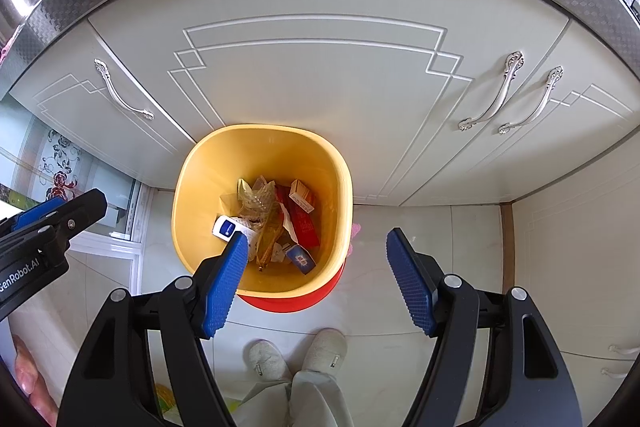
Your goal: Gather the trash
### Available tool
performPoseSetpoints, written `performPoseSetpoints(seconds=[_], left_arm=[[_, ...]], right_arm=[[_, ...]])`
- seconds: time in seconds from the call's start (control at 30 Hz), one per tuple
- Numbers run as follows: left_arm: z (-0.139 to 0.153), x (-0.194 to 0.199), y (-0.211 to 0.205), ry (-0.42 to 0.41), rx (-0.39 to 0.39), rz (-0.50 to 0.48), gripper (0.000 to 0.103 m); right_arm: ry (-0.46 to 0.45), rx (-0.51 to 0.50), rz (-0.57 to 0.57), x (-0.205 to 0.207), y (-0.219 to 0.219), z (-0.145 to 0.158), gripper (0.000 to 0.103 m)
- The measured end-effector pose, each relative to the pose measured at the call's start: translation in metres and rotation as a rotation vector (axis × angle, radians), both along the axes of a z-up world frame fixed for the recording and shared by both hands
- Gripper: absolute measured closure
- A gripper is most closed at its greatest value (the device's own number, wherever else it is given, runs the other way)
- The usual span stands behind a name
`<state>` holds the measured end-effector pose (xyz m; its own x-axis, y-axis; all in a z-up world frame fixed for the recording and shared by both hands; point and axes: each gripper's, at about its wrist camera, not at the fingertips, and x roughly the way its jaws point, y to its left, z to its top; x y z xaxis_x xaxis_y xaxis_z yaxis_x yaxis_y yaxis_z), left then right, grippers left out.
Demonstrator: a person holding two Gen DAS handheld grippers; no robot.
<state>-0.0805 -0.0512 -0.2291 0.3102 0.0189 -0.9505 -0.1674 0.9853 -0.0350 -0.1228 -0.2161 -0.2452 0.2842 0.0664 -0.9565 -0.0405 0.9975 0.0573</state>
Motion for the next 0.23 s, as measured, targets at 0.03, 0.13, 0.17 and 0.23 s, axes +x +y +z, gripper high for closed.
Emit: performPoseSetpoints(seconds=[0.03, 0.13, 0.17, 0.23], left_arm=[[0.0001, 0.0, 0.0, 0.002, 0.001, 0.002, 0.026], [0.0005, -0.0004, 0.0004, 0.002, -0.006, 0.012, 0.022], [-0.0001, -0.0001, 0.0004, 0.004, -0.006, 0.012, 0.021], [-0.0005, 0.0, 0.0003, 0.003, -0.006, 0.009, 0.021]], right_arm=[[0.0, 0.0, 0.0, -0.0001, 0.0001, -0.0001, 0.031], [0.002, 0.001, -0.002, -0.0004, 0.0004, -0.0001, 0.031], [0.003, 0.002, -0.003, 0.0, 0.0006, -0.0003, 0.031], [0.004, 0.002, -0.004, -0.0003, 0.0003, -0.0003, 0.031]])
